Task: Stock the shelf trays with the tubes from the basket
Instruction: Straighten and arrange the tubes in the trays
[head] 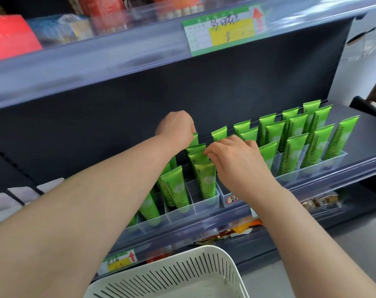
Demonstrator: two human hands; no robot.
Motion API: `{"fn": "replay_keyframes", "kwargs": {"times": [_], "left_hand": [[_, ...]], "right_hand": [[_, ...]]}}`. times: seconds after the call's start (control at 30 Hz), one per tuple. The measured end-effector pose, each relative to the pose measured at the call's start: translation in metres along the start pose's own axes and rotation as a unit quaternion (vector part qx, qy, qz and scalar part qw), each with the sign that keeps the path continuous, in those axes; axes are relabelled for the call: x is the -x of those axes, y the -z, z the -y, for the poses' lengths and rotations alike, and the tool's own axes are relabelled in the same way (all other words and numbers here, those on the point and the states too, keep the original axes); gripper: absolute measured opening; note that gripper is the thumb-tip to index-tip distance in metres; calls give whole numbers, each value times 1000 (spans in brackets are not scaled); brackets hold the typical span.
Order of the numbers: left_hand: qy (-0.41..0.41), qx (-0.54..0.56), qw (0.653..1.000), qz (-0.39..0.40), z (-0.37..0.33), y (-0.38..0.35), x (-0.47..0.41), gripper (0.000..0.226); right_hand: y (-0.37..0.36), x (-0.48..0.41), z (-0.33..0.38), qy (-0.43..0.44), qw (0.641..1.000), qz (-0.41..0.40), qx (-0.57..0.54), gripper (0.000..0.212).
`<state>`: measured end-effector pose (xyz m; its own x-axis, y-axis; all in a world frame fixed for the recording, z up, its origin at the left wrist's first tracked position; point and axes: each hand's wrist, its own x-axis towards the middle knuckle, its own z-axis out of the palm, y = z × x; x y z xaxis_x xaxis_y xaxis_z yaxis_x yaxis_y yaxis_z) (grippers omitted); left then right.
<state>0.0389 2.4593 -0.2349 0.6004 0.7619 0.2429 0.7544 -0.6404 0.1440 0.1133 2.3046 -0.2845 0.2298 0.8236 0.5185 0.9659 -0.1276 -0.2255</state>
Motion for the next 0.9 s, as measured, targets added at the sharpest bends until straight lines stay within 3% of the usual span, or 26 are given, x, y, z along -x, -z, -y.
{"fn": "replay_keyframes", "kwargs": {"times": [0.33, 0.53, 0.83, 0.9], "left_hand": [[-10, 67, 998, 5, 14, 22, 17, 12], [-29, 96, 995, 6, 45, 45, 52, 10], [-90, 7, 992, 82, 68, 55, 75, 8], [-95, -10, 992, 87, 67, 52, 76, 8]], "right_hand": [[2, 0, 7, 3, 1000, -3, -13, 22], [-5, 1, 26, 61, 997, -22, -37, 18], [-30, -3, 47, 104, 992, -68, 37, 8], [-32, -4, 49, 95, 993, -61, 39, 15]]}}
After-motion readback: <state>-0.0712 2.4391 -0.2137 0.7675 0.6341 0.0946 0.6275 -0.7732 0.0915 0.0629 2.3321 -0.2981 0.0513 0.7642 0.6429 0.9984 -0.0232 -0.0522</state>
